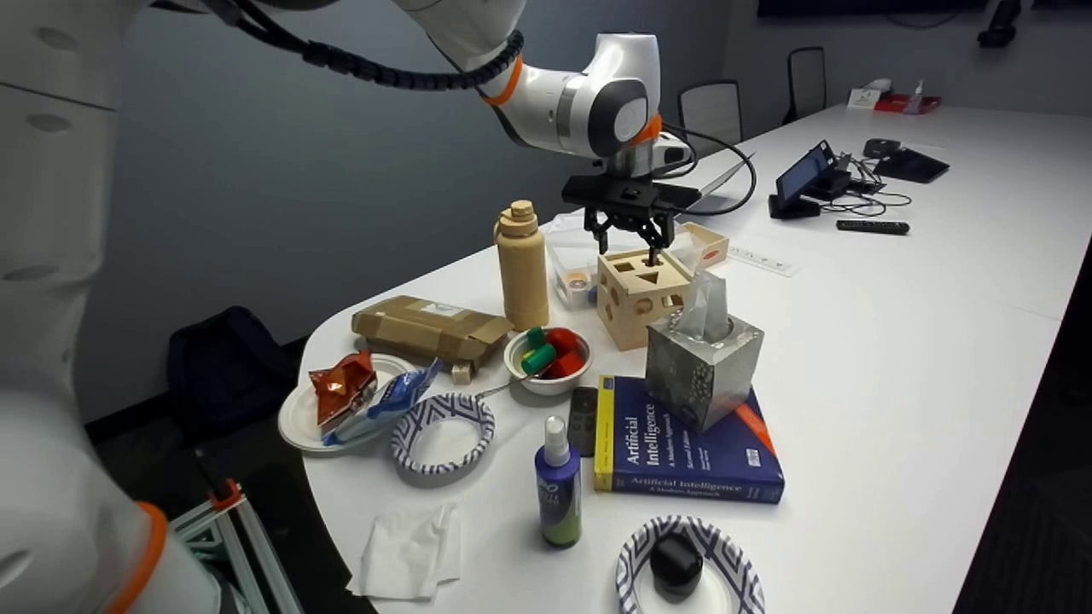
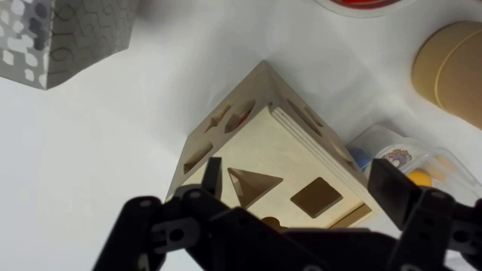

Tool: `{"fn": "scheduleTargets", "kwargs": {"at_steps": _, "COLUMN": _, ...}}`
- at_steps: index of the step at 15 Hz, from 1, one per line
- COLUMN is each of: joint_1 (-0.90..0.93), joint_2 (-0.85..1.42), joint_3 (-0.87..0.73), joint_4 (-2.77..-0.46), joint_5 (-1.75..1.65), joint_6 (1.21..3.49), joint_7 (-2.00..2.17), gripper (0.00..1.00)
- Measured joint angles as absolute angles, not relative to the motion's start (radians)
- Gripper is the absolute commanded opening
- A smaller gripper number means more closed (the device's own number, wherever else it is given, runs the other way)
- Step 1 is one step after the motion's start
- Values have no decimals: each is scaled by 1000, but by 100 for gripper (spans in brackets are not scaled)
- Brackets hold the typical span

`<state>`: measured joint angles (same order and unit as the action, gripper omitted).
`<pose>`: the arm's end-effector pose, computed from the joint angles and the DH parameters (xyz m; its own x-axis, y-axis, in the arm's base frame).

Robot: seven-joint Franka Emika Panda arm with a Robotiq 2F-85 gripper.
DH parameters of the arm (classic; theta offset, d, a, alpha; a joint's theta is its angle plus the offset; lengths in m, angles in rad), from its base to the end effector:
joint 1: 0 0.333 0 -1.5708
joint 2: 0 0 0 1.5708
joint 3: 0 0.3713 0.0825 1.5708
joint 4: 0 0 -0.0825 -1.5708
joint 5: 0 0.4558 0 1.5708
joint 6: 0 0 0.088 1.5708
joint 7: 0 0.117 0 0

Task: Open the cube-shaped wooden object

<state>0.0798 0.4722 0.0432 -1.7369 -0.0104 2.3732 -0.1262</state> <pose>0.7582 0.0902 0.3201 0.9557 0.2446 0.1639 0.2464 -0.9691 0.0094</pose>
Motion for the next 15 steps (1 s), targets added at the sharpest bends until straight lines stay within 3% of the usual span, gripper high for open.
{"fn": "scheduleTargets", "kwargs": {"at_steps": 15, "joint_1": 114, "joint_2": 652, "joint_3": -20, "joint_4": -1580, "joint_5": -31, "joint_6": 2368, "joint_7": 145, "gripper": 100}}
